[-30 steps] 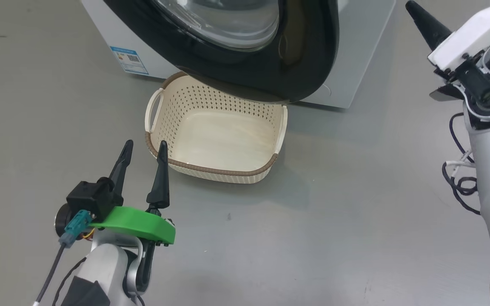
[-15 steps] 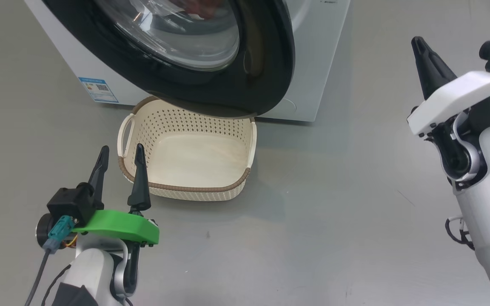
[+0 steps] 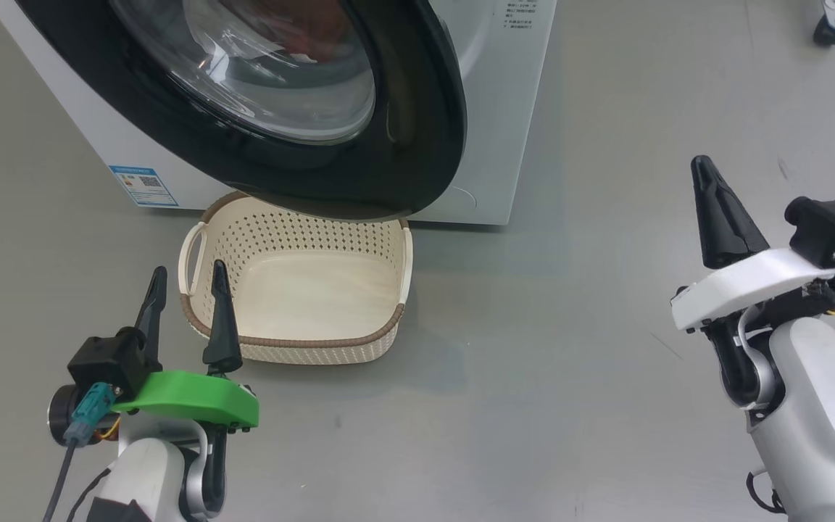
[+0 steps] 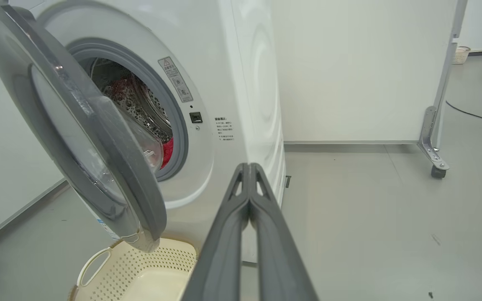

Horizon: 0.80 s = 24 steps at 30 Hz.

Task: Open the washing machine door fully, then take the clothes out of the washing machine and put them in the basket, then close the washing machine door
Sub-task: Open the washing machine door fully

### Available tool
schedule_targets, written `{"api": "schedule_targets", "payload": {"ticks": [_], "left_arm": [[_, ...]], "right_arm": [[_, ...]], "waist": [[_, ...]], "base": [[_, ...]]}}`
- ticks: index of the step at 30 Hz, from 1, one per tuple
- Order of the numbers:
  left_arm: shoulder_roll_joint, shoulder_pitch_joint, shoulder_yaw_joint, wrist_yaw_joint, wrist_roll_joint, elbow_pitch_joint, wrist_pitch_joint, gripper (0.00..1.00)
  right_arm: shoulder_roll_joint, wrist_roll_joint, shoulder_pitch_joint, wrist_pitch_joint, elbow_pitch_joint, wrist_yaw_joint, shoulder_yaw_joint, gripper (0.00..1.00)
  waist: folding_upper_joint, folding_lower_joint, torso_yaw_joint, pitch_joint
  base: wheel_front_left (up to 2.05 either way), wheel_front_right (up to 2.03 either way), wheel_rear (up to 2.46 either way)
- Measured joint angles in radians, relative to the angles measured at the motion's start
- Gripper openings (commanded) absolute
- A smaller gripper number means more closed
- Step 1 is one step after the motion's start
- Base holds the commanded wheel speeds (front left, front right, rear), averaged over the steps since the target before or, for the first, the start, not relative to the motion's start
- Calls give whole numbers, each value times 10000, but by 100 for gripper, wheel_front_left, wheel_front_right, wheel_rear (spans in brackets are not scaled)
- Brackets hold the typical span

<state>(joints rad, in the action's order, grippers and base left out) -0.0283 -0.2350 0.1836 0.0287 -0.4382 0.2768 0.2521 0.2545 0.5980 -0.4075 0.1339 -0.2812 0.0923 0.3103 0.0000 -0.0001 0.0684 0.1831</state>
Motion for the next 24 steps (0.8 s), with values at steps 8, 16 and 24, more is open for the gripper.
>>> {"api": "schedule_targets", "payload": {"ticks": [8, 16, 24], "left_arm": [[0, 60, -107, -77, 15, 0, 0, 100], [0, 156, -242, -79, 15, 0, 0, 100], [0, 271, -278, -92, 104, 0, 0, 100]], "right_arm": [[-121, -424, 722, 803, 75, -439, -23, 100], [-397, -533, 1316, 1007, 173, -773, -38, 100], [-481, -629, 1511, 1022, 284, -855, -44, 100]], "waist": [[0, 0, -119, -57], [0, 0, -205, -98], [0, 0, -272, -150]], "base": [[0, 0, 0], [0, 0, 0], [0, 0, 0]]}}
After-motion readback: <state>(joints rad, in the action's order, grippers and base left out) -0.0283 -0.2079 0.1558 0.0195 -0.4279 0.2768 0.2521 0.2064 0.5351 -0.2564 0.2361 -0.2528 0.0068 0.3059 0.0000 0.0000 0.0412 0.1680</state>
